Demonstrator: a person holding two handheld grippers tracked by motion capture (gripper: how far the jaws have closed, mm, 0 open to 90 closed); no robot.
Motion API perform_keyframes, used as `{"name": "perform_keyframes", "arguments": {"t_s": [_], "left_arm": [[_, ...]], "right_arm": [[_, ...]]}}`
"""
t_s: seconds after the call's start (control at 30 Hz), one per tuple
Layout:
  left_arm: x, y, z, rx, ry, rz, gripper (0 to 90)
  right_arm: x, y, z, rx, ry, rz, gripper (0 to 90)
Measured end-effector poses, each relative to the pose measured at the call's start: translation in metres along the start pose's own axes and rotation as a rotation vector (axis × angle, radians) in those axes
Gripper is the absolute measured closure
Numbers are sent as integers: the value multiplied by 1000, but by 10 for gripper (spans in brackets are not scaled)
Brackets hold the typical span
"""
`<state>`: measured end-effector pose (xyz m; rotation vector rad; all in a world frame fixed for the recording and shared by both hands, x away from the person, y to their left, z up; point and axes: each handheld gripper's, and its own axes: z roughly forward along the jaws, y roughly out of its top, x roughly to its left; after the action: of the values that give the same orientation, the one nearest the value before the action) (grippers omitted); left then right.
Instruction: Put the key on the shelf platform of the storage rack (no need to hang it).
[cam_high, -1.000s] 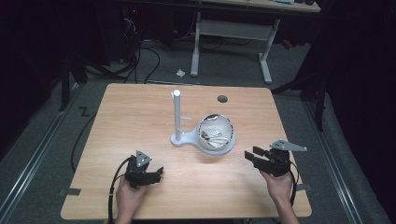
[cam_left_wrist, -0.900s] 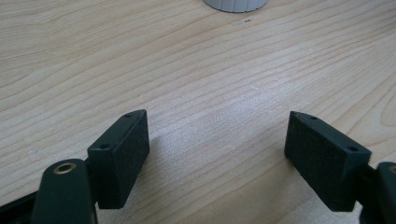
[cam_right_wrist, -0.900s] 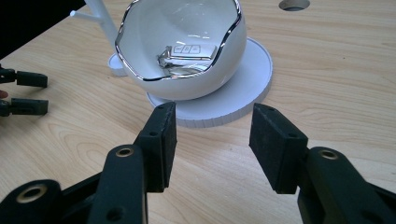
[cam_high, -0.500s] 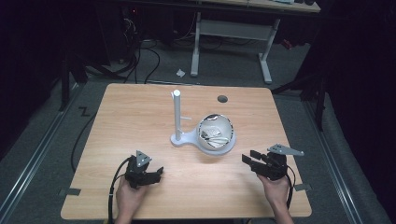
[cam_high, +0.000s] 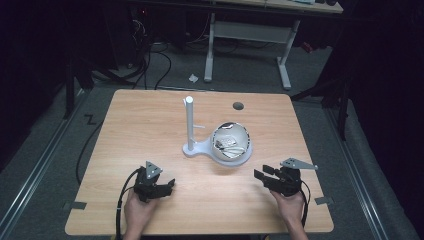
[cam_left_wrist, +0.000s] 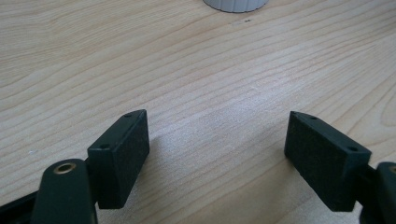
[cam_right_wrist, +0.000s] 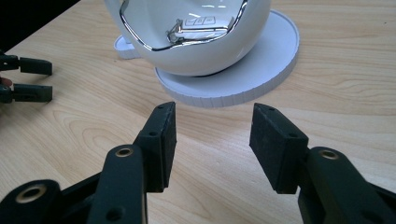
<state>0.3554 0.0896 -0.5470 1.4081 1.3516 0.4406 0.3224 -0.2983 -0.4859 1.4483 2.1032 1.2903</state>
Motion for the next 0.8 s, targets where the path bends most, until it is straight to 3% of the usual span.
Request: {"name": "perform_keyframes", "arguments": {"t_s": [0.8], "left_arm": [[0,0,0,0,0,0,226]], "right_arm": [[10,-19,25,56,-24,-29,489]]}}
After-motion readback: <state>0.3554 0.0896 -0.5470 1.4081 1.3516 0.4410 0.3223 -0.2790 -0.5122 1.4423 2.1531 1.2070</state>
